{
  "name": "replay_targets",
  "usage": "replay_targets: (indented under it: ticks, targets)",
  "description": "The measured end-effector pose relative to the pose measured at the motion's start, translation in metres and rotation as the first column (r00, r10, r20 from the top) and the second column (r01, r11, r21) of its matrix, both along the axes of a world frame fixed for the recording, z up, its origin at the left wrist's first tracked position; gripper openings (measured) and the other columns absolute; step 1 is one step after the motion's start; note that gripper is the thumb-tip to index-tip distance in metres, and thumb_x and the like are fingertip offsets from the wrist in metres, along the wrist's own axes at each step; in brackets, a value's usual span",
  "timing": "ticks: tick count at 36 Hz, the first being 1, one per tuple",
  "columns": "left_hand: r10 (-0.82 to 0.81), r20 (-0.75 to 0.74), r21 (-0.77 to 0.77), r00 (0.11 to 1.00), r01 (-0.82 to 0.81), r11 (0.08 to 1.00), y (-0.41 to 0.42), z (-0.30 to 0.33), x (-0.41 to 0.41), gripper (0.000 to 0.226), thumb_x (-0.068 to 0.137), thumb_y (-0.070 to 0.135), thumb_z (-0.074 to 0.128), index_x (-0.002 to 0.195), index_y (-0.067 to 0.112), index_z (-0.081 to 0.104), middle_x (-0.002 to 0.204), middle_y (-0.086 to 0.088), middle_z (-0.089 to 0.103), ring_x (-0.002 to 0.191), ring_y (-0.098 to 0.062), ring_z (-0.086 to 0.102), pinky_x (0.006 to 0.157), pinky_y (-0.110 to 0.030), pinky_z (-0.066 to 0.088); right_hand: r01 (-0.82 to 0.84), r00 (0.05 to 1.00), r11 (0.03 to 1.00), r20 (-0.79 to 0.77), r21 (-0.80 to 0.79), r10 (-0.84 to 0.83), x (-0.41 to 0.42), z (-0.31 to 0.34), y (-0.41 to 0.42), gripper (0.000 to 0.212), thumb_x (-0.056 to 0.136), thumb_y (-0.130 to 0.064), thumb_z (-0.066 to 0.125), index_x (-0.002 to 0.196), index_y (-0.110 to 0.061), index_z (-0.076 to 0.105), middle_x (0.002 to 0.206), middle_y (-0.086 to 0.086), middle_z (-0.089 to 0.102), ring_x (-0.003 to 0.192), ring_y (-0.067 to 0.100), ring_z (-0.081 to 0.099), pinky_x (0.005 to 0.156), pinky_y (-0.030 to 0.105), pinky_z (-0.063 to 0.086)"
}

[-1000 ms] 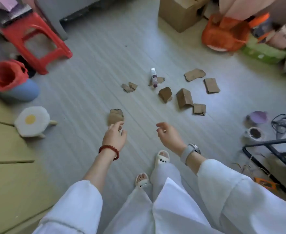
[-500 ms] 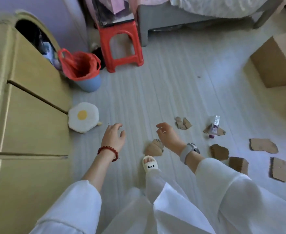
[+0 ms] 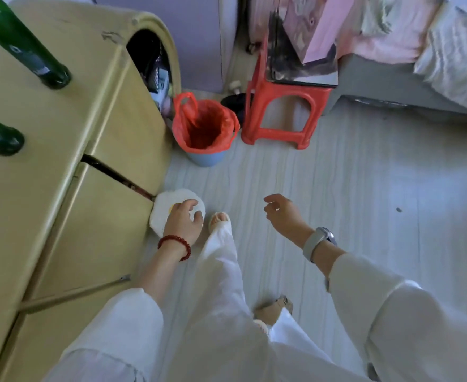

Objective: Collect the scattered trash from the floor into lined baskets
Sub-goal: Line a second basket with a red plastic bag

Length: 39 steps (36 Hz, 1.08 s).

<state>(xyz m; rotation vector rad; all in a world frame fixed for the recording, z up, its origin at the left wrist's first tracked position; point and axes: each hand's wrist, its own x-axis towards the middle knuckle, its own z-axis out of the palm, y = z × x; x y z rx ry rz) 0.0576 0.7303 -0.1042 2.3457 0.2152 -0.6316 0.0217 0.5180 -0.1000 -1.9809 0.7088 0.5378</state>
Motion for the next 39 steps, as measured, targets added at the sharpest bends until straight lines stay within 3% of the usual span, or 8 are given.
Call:
replay_targets:
  ticks: [6,13,17,21,25,32,36,39]
  targets:
    - [0.006,-0.028,-0.009,1.000,-0.006,1.000,-0.002,-0.019,0.141,0.033,0.092,0.015,0.047,0.125,0.012,0.051,0.127,-0.010,0.050,0.111,-0.024,0.054,0.093,-0.031,0.039,0.012,0.996,1.000,-0.092,0.027,-0.009,0.148,-0.017,0.004,0.032,0.094,-0.011,0.037,0.122,-0.012,0.051,0.104,0.013,0.063,0.095,0.031,0.064,0.062,0.028,0.046]
    - [-0.032,0.020,0.053,0.999,0.031,0.998,-0.017,-0.044,0.271,0.035,0.090,0.010,0.047,0.125,0.009,0.051,0.127,-0.015,0.049,0.115,-0.029,0.049,0.097,-0.034,0.037,0.083,0.989,0.995,-0.124,0.056,-0.076,0.275,-0.047,-0.001,0.035,0.091,-0.006,0.037,0.124,-0.008,0.049,0.090,0.009,0.057,0.084,0.028,0.059,0.068,0.032,0.043]
    - [-0.106,0.073,0.040,0.992,0.103,0.994,-0.039,-0.071,0.329,0.041,0.089,0.008,0.049,0.130,0.008,0.048,0.132,-0.014,0.047,0.123,-0.028,0.043,0.103,-0.035,0.033,0.143,0.978,0.986,-0.167,0.091,-0.126,0.328,-0.074,-0.013,0.040,0.093,-0.001,0.032,0.132,-0.009,0.037,0.082,0.003,0.048,0.078,0.024,0.054,0.054,0.021,0.042]
    - [-0.178,0.155,0.099,0.972,0.164,0.981,-0.062,-0.114,0.385,0.043,0.086,0.006,0.052,0.129,0.006,0.049,0.131,-0.015,0.049,0.123,-0.029,0.042,0.103,-0.033,0.030,0.157,0.976,0.987,-0.156,0.041,-0.149,0.381,-0.122,-0.027,0.049,0.091,0.000,0.033,0.138,-0.010,0.032,0.075,-0.001,0.049,0.074,0.022,0.051,0.065,0.032,0.046]
    - [-0.261,0.145,0.180,0.954,0.234,0.955,-0.076,-0.180,0.434,0.047,0.088,0.011,0.050,0.135,0.011,0.044,0.139,-0.011,0.043,0.129,-0.027,0.039,0.106,-0.036,0.032,0.077,0.982,0.997,-0.173,0.015,-0.073,0.430,-0.182,-0.038,0.052,0.093,-0.006,0.034,0.143,-0.016,0.025,0.124,0.008,0.050,0.087,0.018,0.054,0.055,0.013,0.043]
    - [-0.662,0.075,0.424,0.745,0.578,0.698,-0.064,-0.318,0.481,0.061,0.054,0.012,0.080,0.113,0.005,0.064,0.121,-0.019,0.060,0.114,-0.037,0.056,0.084,-0.051,0.052,-0.128,0.981,0.988,-0.156,-0.086,0.113,0.487,-0.308,-0.025,0.062,0.091,-0.014,0.044,0.147,-0.020,0.016,0.144,0.014,0.031,0.125,0.036,0.037,0.106,0.044,0.032]
    - [-0.798,0.051,0.580,0.600,0.633,0.513,-0.048,-0.373,0.500,0.073,0.053,0.018,0.079,0.123,0.014,0.058,0.135,-0.015,0.051,0.126,-0.036,0.046,0.102,-0.052,0.038,-0.190,0.968,0.977,-0.186,-0.102,0.168,0.505,-0.371,-0.013,0.077,0.089,-0.017,0.049,0.148,-0.015,-0.001,0.154,0.013,0.004,0.142,0.032,0.007,0.115,0.039,0.008]
    - [-0.783,0.034,0.660,0.621,0.575,0.484,-0.035,-0.408,0.520,0.080,0.057,0.019,0.077,0.132,0.019,0.049,0.142,-0.016,0.042,0.132,-0.039,0.036,0.108,-0.053,0.019,-0.202,0.969,0.965,-0.179,-0.165,0.172,0.510,-0.409,-0.003,0.085,0.086,-0.010,0.054,0.147,-0.015,-0.005,0.154,0.014,0.003,0.142,0.033,0.007,0.114,0.037,0.009]
